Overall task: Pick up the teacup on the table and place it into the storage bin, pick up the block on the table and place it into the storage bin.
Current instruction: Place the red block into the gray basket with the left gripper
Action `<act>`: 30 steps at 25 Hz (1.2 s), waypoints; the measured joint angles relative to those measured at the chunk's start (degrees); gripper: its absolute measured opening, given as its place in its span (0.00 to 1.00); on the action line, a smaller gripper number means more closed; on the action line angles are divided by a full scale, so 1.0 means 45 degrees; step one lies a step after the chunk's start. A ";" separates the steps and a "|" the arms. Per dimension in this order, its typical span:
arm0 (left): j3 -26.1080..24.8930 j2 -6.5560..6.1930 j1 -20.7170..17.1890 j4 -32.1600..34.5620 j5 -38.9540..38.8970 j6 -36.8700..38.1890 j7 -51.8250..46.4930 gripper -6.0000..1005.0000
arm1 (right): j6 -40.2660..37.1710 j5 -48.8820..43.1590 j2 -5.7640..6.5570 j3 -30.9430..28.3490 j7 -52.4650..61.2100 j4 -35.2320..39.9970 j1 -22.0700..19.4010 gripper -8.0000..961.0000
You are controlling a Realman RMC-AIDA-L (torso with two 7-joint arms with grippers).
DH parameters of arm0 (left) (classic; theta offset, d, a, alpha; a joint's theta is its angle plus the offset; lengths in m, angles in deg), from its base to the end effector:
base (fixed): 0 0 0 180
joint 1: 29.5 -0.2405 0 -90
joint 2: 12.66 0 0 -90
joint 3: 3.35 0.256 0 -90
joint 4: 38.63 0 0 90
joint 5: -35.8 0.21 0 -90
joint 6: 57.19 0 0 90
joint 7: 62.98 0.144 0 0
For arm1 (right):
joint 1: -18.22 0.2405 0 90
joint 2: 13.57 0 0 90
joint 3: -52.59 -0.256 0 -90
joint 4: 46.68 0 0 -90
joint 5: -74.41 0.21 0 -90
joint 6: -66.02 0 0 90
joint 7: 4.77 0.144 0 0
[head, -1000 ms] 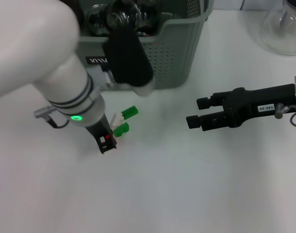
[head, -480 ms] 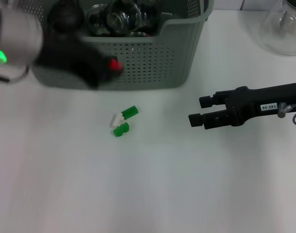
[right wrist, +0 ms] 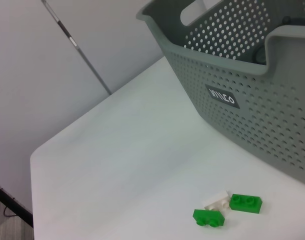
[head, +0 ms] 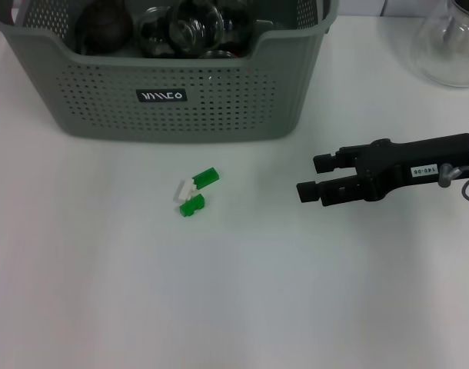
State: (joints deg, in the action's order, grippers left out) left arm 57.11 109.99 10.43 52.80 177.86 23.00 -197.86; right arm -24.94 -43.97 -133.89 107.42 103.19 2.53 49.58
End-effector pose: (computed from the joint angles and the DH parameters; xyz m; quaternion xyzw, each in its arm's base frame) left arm -0.0906 0.4011 0.0798 -0.9250 -0.1881 -0.0545 0.3257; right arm 0.2243 0.3298 -0.0168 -0.9360 0.3203 0.1446 0.0178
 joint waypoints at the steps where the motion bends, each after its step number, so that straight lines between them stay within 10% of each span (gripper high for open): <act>1: 0.0015 -0.0062 0.0301 -0.0668 0.0355 -0.0436 0.0001 0.20 | -0.0004 0.0000 0.0000 0.0000 0.0002 -0.0001 0.0009 0.89; 9: 0.0082 -0.0345 0.1796 -0.3569 0.1036 -0.1873 0.0009 0.20 | -0.0166 0.0010 0.0042 0.0053 -0.0078 0.0039 0.0081 0.89; 30: 0.0907 0.0328 0.2991 -0.6572 0.4715 -0.4984 -0.1335 0.20 | -0.0322 0.0020 0.0098 0.0001 -0.0632 0.0021 0.0038 0.89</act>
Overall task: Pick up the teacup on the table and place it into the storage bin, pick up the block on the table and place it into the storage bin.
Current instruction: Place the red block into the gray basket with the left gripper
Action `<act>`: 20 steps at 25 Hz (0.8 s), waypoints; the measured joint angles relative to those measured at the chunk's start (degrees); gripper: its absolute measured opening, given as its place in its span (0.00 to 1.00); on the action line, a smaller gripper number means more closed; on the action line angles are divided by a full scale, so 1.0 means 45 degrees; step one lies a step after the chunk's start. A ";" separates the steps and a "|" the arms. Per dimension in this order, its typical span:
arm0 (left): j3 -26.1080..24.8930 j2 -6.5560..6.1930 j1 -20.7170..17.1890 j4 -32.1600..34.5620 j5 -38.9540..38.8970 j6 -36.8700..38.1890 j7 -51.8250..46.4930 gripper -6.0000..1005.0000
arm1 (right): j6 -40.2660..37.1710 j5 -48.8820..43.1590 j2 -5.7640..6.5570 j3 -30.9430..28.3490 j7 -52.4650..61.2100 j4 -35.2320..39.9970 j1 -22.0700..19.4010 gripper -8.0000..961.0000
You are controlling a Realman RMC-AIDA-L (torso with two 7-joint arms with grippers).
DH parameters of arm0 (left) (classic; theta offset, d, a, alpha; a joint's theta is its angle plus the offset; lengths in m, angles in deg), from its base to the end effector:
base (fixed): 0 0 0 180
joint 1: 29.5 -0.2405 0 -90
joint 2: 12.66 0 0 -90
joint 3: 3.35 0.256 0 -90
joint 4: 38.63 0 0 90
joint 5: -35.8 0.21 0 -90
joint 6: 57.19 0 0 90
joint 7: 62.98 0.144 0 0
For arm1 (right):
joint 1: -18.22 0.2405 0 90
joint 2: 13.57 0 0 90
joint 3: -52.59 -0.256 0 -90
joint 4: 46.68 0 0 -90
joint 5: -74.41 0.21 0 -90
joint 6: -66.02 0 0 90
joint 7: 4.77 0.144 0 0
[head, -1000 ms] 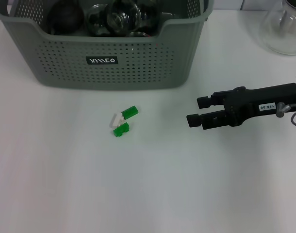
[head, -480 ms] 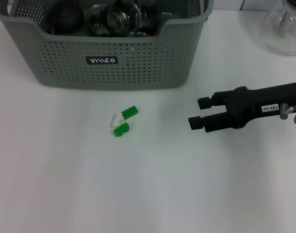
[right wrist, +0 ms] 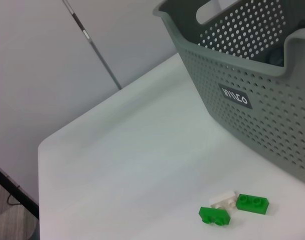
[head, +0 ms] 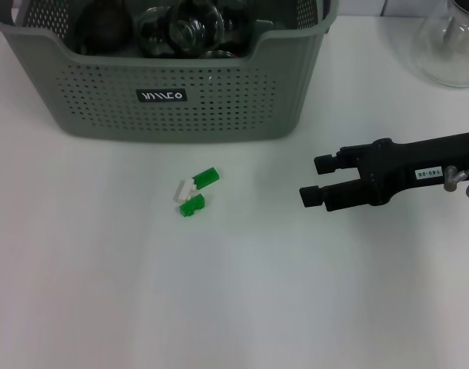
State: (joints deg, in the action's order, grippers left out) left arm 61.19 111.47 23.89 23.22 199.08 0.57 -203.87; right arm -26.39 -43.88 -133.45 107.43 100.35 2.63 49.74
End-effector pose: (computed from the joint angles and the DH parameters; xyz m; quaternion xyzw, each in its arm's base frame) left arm -0.1063 0.4679 0.0075 -0.8963 -0.2069 0.0601 0.3875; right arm 0.2234 0.3283 -0.0138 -0.9453 0.2929 0.1428 0.0120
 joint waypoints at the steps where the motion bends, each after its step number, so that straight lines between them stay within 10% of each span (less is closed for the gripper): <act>1: -0.0011 -0.0028 0.0107 -0.0201 0.0053 -0.0095 -0.0088 0.20 | -0.0005 0.0000 0.0001 0.0000 -0.0001 -0.0001 0.0008 0.89; 18: -0.0368 -0.0041 -0.0438 0.1236 -0.0415 -0.0020 -0.0248 0.31 | -0.0015 -0.0003 -0.0019 0.0001 -0.0001 -0.0002 0.0015 0.89; 20: -0.0415 -0.0031 -0.0884 0.2388 -0.1120 0.0528 -0.0041 0.57 | -0.0012 -0.0002 -0.0018 0.0001 -0.0001 -0.0002 0.0025 0.89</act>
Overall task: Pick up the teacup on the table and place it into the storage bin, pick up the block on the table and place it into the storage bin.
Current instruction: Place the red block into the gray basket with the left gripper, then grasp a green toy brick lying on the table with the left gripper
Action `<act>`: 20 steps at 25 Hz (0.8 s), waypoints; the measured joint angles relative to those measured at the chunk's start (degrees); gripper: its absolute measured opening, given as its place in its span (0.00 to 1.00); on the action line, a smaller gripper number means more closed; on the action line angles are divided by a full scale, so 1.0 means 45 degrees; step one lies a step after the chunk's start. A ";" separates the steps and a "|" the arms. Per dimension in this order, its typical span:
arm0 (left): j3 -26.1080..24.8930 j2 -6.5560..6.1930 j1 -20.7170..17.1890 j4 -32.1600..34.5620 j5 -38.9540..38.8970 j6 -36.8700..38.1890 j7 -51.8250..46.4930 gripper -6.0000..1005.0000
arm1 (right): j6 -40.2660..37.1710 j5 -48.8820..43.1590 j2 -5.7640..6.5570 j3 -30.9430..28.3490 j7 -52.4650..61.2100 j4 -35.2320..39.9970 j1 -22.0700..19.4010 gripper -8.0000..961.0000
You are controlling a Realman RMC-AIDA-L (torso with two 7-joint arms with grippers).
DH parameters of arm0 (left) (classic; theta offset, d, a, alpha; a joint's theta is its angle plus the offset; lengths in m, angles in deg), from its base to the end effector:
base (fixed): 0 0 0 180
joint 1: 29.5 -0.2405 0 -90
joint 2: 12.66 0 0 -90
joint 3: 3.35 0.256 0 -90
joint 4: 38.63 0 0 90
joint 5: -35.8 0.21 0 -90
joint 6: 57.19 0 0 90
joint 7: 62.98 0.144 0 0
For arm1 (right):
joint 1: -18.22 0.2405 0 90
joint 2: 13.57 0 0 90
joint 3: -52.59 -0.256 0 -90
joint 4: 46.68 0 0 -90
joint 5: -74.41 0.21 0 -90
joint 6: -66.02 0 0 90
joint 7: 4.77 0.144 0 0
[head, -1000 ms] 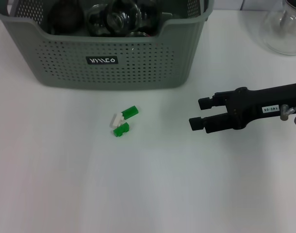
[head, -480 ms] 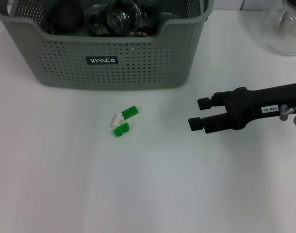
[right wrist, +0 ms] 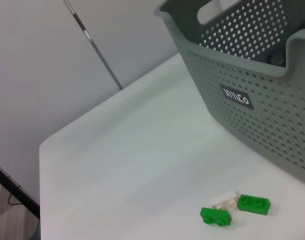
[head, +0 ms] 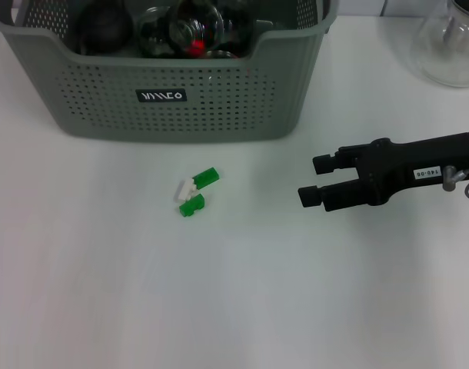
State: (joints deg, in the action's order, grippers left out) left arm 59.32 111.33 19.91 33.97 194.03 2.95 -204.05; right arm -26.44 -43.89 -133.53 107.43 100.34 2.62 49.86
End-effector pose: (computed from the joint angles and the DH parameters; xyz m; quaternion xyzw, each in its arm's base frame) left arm -0.0933 0.4612 0.0434 -0.8858 -0.2136 -0.0090 0.4118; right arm 0.2225 0.3284 -0.0144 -0.9456 0.2919 0.1432 0.0109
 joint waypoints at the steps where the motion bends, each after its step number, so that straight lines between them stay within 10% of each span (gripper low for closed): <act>1: -0.0036 0.0006 -0.0380 0.0750 -0.0732 0.0472 0.0235 0.60 | -0.0003 -0.0003 -0.0001 0.0002 0.0000 0.0000 0.0008 0.89; 7: -0.1327 -0.0019 -0.3098 0.4828 -0.7790 0.4327 0.3197 0.76 | 0.0053 0.0000 0.0004 -0.0034 -0.0078 0.0014 0.0019 0.89; 12: -0.2285 -0.0097 -0.4710 0.5319 -1.2224 0.8837 0.6060 0.78 | 0.0081 0.0000 0.0007 -0.0138 -0.0092 -0.0001 0.0120 0.89; 20: -0.1202 0.0015 -0.5700 0.5299 -1.0592 1.1721 0.7324 0.77 | 0.0131 0.0001 -0.0041 -0.0566 -0.0074 -0.0178 0.0163 0.89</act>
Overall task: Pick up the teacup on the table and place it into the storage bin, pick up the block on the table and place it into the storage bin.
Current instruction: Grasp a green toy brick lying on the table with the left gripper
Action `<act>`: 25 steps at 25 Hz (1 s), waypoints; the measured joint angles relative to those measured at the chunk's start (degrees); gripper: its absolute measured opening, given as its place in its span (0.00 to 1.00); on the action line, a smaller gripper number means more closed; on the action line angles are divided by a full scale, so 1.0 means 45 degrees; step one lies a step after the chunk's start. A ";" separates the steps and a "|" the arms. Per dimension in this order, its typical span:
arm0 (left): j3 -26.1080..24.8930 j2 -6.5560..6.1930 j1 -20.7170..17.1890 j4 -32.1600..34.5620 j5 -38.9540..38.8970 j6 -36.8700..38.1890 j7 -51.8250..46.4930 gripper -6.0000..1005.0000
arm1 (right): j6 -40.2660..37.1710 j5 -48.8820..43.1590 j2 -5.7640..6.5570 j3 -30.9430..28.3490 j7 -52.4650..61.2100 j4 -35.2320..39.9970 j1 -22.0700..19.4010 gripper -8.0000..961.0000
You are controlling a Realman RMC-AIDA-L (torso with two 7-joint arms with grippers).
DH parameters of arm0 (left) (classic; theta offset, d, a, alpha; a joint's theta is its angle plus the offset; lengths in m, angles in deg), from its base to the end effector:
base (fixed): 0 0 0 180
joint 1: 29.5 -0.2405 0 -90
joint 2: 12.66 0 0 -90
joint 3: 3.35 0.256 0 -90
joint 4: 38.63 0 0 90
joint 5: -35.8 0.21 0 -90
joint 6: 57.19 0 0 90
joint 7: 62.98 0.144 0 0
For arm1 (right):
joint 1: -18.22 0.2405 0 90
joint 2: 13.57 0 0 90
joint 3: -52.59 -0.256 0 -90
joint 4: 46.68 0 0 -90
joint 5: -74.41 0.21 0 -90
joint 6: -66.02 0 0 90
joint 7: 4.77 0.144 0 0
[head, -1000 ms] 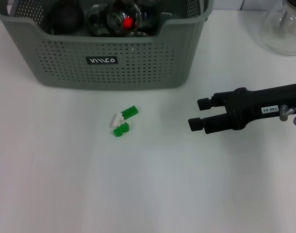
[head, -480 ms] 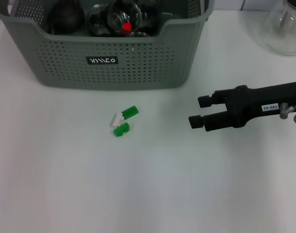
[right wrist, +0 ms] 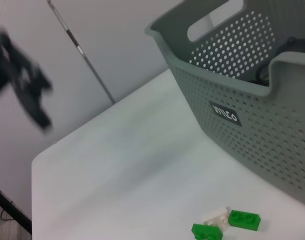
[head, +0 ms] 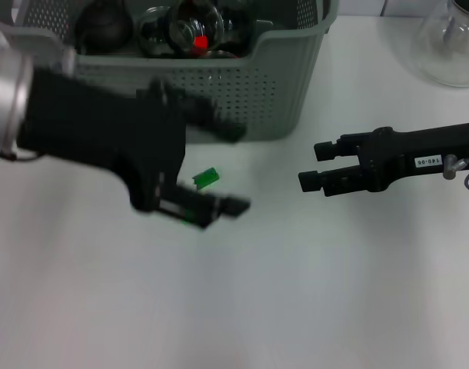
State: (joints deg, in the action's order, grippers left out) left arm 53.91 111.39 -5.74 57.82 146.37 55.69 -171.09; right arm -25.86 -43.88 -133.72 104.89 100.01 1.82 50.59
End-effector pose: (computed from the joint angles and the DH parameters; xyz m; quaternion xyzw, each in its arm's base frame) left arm -0.1258 0.2742 0.0653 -0.9905 -0.0116 -0.1322 0.0354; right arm 0.2218 0.3340 -0.0114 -0.9411 0.2975 0.1589 0.0240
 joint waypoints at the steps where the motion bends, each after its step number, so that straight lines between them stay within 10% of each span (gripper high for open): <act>1: 0.0276 -0.0007 -0.0065 -0.0001 0.0400 0.0074 0.0142 0.77 | 0.0006 0.0000 0.0000 -0.0044 -0.0020 -0.0066 0.0014 0.89; 25: 0.8951 0.0054 0.3466 -0.3737 1.0224 -0.5059 0.4555 0.77 | 0.0441 -0.0033 0.0155 -0.0460 0.0626 -0.1332 0.0294 0.89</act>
State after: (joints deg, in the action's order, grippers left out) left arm 94.19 111.64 9.86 41.00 192.38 32.92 -150.60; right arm -23.87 -44.03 -133.02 102.82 102.83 -4.18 51.92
